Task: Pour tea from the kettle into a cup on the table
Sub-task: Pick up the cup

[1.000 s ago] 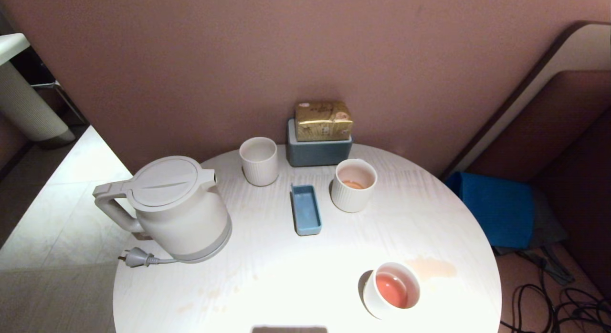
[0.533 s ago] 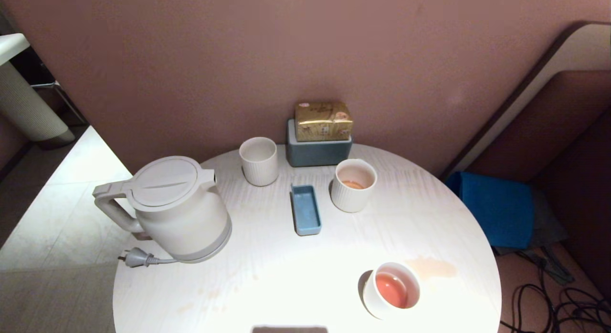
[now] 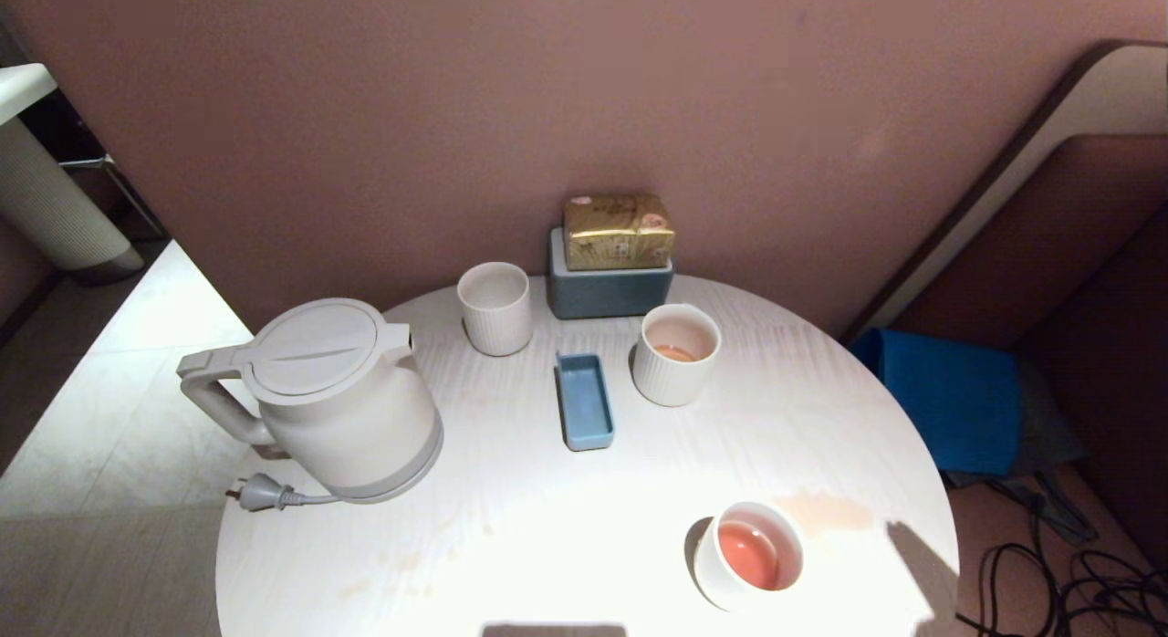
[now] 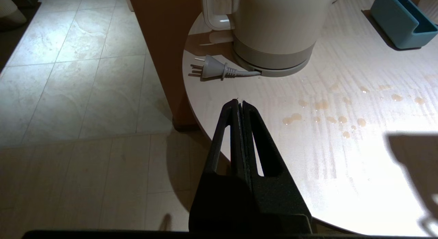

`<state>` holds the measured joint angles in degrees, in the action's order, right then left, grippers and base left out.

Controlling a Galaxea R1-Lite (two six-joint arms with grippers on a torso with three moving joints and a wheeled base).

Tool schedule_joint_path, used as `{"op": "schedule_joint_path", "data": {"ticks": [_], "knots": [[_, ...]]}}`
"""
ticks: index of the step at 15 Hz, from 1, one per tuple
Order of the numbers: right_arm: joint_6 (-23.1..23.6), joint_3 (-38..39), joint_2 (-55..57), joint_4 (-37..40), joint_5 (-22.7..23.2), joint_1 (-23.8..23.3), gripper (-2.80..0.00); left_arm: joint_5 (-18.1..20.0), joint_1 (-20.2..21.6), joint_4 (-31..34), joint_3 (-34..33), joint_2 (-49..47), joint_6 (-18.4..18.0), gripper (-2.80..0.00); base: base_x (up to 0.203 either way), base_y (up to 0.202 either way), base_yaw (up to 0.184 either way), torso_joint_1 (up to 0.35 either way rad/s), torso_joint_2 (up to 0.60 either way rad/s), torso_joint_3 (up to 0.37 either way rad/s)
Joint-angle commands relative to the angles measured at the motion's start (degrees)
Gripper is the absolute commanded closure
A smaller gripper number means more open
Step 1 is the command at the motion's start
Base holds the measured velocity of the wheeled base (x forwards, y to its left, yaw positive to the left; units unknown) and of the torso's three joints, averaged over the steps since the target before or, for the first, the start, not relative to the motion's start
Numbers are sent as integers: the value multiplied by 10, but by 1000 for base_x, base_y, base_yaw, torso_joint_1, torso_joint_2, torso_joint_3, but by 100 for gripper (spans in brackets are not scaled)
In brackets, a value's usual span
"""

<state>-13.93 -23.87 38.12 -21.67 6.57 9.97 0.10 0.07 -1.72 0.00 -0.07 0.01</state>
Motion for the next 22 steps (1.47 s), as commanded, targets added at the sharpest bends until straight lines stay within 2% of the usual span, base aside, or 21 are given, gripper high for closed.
{"op": "schedule_joint_path", "data": {"ticks": [1,3,5,8,11,14,16,19,22], "knots": [[-7,-50,213,-79,62,-24,0,0,0,0,0,0,0,0,0,0,0,0,0,0],[-11,-117,336,-130,184,-92,0,0,0,0,0,0,0,0,0,0,0,0,0,0],[-12,-197,460,-160,301,-138,0,0,0,0,0,0,0,0,0,0,0,0,0,0],[10,-307,620,-180,388,-164,0,0,0,0,0,0,0,0,0,0,0,0,0,0],[56,-394,742,-189,425,-170,0,0,0,0,0,0,0,0,0,0,0,0,0,0],[92,-432,797,-193,445,-145,0,0,0,0,0,0,0,0,0,0,0,0,0,0],[115,-421,797,-192,446,-142,0,0,0,0,0,0,0,0,0,0,0,0,0,0],[117,-390,783,-198,446,-139,0,0,0,0,0,0,0,0,0,0,0,0,0,0],[117,-366,783,-241,447,-129,0,0,0,0,0,0,0,0,0,0,0,0,0,0]]}}
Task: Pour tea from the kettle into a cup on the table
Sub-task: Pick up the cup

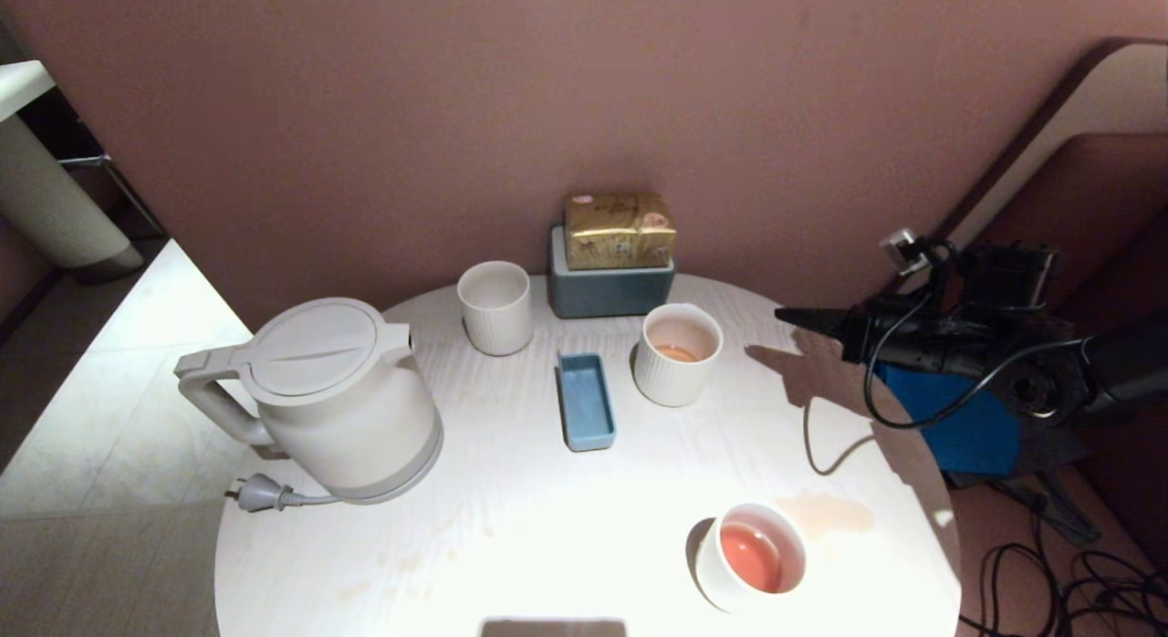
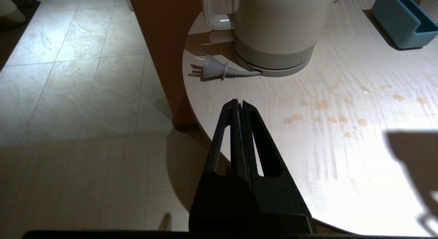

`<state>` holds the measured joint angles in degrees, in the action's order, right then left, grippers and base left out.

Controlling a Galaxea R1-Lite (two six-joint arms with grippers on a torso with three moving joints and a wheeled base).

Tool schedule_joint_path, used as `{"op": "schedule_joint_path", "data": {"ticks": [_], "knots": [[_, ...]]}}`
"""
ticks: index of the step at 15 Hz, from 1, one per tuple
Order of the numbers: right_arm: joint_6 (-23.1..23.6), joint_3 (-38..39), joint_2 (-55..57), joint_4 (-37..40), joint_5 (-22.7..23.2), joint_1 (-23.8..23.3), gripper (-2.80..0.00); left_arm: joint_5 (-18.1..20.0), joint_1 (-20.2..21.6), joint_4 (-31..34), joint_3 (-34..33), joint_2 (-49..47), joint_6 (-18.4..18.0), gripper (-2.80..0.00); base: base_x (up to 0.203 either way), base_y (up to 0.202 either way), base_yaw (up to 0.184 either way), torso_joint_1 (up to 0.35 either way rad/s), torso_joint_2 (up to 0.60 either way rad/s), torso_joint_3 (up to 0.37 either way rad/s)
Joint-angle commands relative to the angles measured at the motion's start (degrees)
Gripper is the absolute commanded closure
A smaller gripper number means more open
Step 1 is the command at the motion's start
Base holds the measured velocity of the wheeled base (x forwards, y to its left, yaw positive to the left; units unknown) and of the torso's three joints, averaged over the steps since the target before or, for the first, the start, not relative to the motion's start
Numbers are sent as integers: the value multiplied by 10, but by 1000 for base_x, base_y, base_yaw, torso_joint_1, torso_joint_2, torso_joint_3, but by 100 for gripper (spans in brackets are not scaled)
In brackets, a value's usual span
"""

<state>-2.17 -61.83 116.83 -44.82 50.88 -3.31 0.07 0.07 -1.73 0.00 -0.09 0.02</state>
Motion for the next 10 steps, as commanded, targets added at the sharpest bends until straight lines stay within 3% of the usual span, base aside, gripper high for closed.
{"op": "schedule_joint_path", "data": {"ticks": [1,6,10], "knots": [[-1,28,-13,-20,4,4,0,0,0,0,0,0,0,0,0,0,0,0,0,0],[-3,130,-36,-115,3,-1,0,0,0,0,0,0,0,0,0,0,0,0,0,0],[-1,175,-59,-131,1,6,0,0,0,0,0,0,0,0,0,0,0,0,0,0]]}}
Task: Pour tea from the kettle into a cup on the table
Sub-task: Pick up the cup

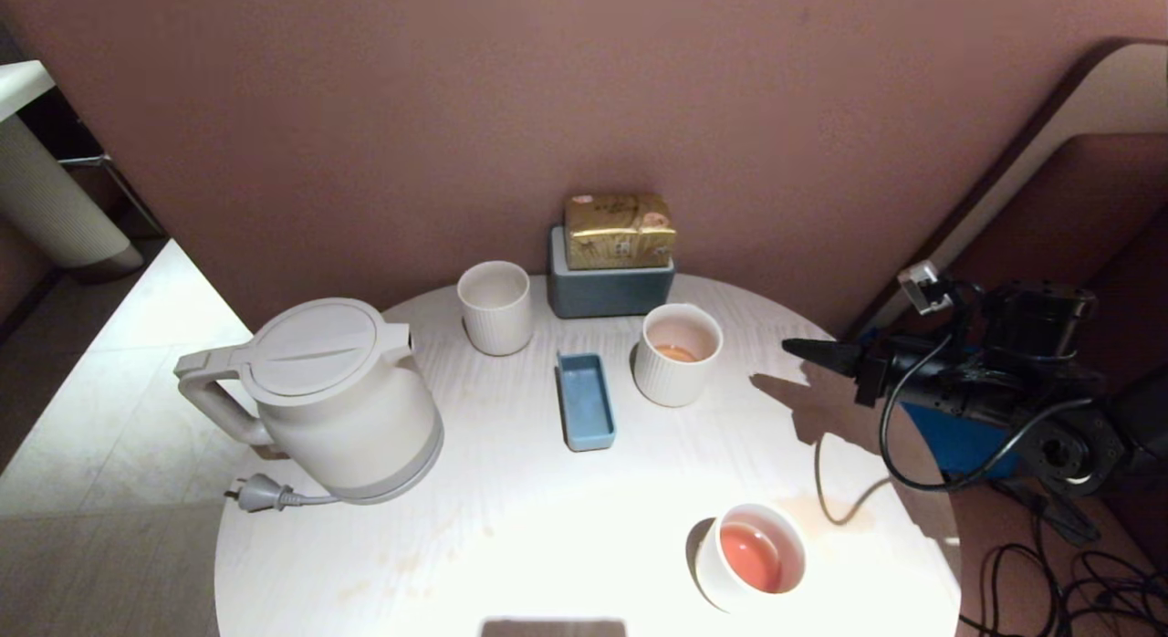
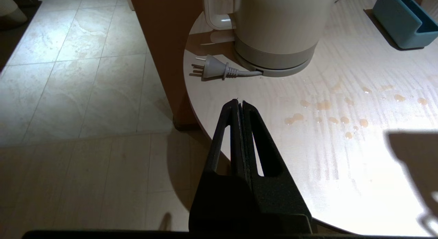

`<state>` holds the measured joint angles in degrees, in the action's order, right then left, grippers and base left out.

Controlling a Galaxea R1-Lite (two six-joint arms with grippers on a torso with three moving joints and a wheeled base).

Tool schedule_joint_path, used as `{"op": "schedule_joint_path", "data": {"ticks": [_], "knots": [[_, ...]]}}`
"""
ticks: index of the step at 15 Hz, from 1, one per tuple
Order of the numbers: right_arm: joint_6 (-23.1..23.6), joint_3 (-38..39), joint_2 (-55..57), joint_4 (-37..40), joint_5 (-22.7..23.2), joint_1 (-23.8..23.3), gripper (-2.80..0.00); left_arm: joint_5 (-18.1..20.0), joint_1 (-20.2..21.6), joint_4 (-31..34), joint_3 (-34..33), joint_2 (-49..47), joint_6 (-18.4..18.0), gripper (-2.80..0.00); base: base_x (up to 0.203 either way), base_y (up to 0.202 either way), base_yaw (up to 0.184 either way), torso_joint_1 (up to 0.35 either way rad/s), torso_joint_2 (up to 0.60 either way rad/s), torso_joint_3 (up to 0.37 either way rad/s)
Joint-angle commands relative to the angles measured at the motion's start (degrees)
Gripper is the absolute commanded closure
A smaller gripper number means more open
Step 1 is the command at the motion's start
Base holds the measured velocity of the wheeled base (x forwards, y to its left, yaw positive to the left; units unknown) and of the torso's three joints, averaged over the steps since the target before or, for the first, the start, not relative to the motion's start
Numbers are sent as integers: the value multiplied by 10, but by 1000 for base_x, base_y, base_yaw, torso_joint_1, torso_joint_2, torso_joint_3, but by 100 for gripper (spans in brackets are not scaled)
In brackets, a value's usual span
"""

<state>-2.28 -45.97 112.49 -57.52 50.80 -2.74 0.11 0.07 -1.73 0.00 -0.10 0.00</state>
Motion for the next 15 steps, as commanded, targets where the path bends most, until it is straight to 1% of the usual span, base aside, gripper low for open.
{"op": "schedule_joint_path", "data": {"ticks": [1,5,8,11,12,15], "knots": [[1,30,-19,-9,3,-3,0,0,0,0,0,0,0,0,0,0,0,0,0,0],[1,82,-19,-73,4,-2,0,0,0,0,0,0,0,0,0,0,0,0,0,0],[4,90,-24,-78,3,2,0,0,0,0,0,0,0,0,0,0,0,0,0,0],[31,94,-47,-79,2,3,0,0,0,0,0,0,0,0,0,0,0,0,0,0],[39,95,-48,-78,1,14,0,0,0,0,0,0,0,0,0,0,0,0,0,0],[41,73,-12,-71,0,27,0,0,0,0,0,0,0,0,0,0,0,0,0,0]]}}
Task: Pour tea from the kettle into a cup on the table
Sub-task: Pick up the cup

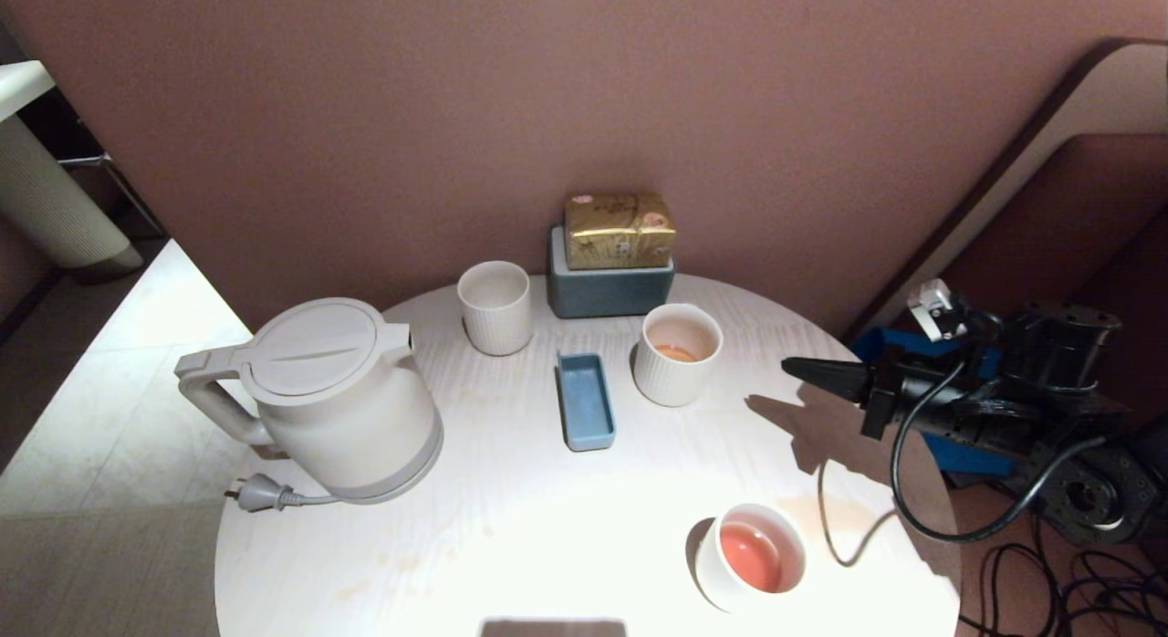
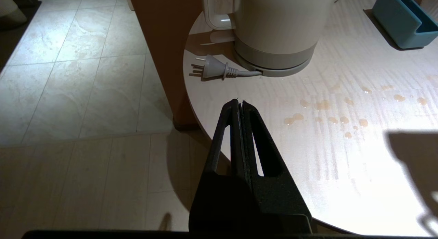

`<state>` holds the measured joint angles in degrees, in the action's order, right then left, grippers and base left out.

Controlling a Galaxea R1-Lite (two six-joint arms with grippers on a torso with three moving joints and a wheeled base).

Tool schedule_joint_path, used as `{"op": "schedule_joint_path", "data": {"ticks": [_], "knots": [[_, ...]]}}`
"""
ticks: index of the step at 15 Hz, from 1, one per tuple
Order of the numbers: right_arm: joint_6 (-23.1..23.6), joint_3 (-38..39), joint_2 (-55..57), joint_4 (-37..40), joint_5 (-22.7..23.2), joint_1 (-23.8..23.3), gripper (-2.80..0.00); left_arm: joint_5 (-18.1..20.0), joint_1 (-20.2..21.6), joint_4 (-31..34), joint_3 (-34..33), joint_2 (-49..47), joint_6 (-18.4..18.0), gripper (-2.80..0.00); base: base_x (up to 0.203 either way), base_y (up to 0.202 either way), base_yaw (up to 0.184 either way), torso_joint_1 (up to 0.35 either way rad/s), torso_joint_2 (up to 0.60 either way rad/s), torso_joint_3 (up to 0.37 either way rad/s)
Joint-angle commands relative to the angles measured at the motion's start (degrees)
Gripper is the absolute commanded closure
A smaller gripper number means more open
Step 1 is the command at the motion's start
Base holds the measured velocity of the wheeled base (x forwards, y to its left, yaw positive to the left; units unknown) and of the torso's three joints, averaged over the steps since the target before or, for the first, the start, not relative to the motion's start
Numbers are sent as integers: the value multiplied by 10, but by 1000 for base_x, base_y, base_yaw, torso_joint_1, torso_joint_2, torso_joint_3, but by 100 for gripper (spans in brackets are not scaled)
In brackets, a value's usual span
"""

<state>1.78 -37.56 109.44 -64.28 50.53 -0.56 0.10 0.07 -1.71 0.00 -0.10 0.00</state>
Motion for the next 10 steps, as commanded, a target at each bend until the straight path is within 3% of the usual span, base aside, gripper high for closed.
{"op": "schedule_joint_path", "data": {"ticks": [1,7,10], "knots": [[0,-17,31,-3,2,9,0,0,0,-1,0,0,0,0,0,0,0,0,0,0],[1,-68,86,0,-19,-5,0,0,0,-1,0,0,0,0,0,0,0,0,0,0],[2,-131,102,32,-21,-10,0,0,0,-1,0,0,0,0,0,0,0,0,0,0]]}}
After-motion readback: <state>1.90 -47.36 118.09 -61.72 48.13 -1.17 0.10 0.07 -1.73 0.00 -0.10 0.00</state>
